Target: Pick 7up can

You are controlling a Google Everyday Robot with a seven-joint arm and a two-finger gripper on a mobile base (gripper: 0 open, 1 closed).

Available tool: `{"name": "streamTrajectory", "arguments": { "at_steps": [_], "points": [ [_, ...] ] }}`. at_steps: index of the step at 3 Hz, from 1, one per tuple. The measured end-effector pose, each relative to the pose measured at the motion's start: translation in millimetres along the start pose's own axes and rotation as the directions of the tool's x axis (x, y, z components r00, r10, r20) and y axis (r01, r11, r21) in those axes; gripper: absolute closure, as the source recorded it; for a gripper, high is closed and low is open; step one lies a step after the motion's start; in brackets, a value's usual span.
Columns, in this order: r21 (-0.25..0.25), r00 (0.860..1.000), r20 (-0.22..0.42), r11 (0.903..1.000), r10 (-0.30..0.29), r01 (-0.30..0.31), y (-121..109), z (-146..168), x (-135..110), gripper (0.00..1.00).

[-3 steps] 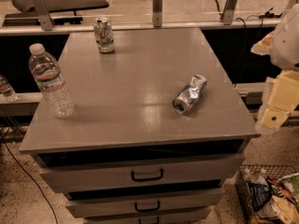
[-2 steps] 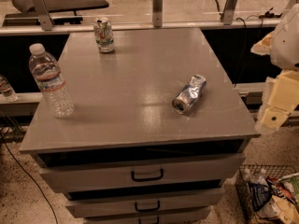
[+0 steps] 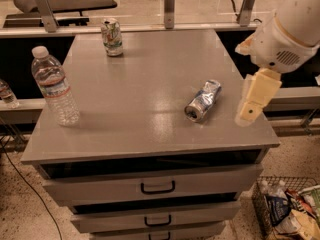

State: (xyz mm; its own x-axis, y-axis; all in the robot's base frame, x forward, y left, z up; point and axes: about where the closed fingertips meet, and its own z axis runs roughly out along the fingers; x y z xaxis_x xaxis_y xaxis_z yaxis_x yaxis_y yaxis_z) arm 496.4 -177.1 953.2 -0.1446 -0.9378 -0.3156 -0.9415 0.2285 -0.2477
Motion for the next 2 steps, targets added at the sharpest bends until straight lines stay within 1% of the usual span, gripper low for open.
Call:
{"name": "streamTrajectory", "arguments": {
  "at_steps": [1,2],
  "points": [
    [0.018,0.993,0.12,0.9998,-0.011,0.009,-39,33,-44,0.0],
    [0.052,0.963,0.271,0.9985,0.006,-0.02,-80,56,-110,0.0]
  ]
}}
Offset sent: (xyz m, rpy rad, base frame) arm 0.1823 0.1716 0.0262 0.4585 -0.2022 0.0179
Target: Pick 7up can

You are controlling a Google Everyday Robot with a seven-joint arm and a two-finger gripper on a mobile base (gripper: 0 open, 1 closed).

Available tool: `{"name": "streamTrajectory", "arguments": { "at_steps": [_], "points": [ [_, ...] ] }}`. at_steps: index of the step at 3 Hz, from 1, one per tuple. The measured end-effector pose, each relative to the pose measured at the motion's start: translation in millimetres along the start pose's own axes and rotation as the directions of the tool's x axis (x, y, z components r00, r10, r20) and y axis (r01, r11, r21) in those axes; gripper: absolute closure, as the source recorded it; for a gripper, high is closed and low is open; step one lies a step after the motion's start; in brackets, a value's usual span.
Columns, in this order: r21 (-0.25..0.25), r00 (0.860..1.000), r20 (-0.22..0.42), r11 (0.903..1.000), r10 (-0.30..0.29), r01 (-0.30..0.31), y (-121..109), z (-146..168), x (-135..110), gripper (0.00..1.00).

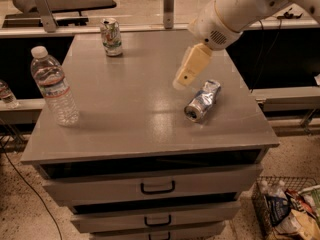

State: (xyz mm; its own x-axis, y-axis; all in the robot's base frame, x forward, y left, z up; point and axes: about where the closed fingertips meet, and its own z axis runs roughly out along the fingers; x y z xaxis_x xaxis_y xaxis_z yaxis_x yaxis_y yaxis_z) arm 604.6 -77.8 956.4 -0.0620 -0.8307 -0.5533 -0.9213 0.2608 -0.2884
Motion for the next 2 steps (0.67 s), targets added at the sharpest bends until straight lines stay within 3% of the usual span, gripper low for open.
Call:
{"name": "streamTrajectory", "arguments": {
  "at_steps": [1,2],
  "points": [
    [0.039,0.993,0.114,0.9985,0.034,-0.038,-24.9,29.9,-53.0,0.0],
    [0.038,0.993,0.114,0.9985,0.034,-0.038,-24.9,30.0,-53.1,0.0]
  ]
}}
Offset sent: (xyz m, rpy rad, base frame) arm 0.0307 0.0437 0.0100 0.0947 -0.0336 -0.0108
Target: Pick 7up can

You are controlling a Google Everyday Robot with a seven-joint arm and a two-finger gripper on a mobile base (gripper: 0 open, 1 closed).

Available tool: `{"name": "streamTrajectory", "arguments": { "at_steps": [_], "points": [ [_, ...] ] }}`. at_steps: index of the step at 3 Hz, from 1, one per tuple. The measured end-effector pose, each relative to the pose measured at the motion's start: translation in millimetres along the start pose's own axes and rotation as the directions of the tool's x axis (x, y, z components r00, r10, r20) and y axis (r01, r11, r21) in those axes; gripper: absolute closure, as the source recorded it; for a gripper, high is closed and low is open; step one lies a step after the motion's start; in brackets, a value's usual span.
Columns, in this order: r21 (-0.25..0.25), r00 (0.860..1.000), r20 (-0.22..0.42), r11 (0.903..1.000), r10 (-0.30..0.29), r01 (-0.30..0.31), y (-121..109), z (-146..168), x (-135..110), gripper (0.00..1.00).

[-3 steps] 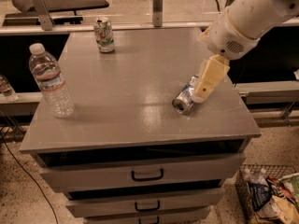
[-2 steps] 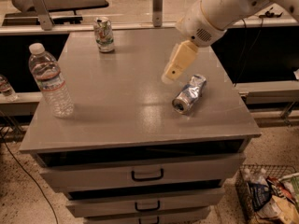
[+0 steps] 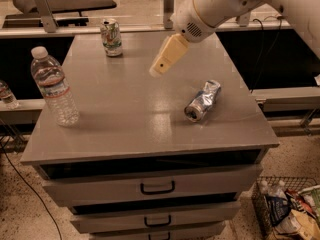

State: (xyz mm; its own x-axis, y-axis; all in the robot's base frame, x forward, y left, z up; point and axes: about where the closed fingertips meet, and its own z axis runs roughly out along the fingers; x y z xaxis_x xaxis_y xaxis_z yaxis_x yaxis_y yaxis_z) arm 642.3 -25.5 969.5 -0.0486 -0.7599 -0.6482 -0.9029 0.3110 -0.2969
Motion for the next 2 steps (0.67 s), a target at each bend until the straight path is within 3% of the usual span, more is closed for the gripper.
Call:
{"name": "streamTrajectory", "arguments": {
  "at_steps": [1,2],
  "points": [
    [0.016,1.0,0.023,0.9997,0.018,-0.018,-8,9,-3,0.0],
    [0.045,0.996,0.092,0.9987,0.017,-0.022,-30,40,-15,0.0]
  ]
}}
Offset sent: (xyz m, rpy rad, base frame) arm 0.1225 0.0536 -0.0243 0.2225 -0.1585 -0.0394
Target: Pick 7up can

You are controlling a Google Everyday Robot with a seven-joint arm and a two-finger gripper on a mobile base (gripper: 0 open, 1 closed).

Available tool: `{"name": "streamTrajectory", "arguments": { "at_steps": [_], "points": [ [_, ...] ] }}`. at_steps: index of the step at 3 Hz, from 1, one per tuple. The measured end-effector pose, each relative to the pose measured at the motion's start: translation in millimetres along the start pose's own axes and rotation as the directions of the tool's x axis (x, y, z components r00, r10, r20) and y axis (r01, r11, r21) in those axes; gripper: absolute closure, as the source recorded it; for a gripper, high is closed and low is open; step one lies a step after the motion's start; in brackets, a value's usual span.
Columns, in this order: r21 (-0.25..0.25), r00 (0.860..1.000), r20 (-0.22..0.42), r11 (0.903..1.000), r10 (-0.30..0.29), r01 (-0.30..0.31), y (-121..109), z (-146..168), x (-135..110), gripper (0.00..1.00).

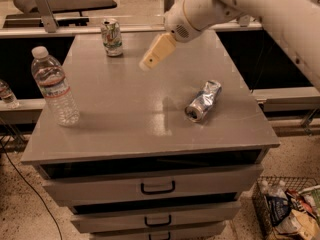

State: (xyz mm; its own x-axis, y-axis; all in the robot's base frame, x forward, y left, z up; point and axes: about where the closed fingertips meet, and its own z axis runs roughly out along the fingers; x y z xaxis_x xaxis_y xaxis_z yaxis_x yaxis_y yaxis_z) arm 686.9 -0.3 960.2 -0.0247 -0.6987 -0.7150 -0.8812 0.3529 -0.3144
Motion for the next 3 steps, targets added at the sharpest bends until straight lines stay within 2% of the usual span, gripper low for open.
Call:
{"name": "streamTrajectory", "arguments": {
  "at_steps": [1,2,3],
  "points": [
    [0.051,0.995,0.101,0.9985,0.016,-0.021,-34,52,-6,0.0],
    [0.084,0.981,0.19,0.9955,0.027,-0.044,-60,95,-18,0.0],
    [0.068,0.966,0.253,0.9953,0.049,-0.069,-68,129,-38,0.0]
  ]
}}
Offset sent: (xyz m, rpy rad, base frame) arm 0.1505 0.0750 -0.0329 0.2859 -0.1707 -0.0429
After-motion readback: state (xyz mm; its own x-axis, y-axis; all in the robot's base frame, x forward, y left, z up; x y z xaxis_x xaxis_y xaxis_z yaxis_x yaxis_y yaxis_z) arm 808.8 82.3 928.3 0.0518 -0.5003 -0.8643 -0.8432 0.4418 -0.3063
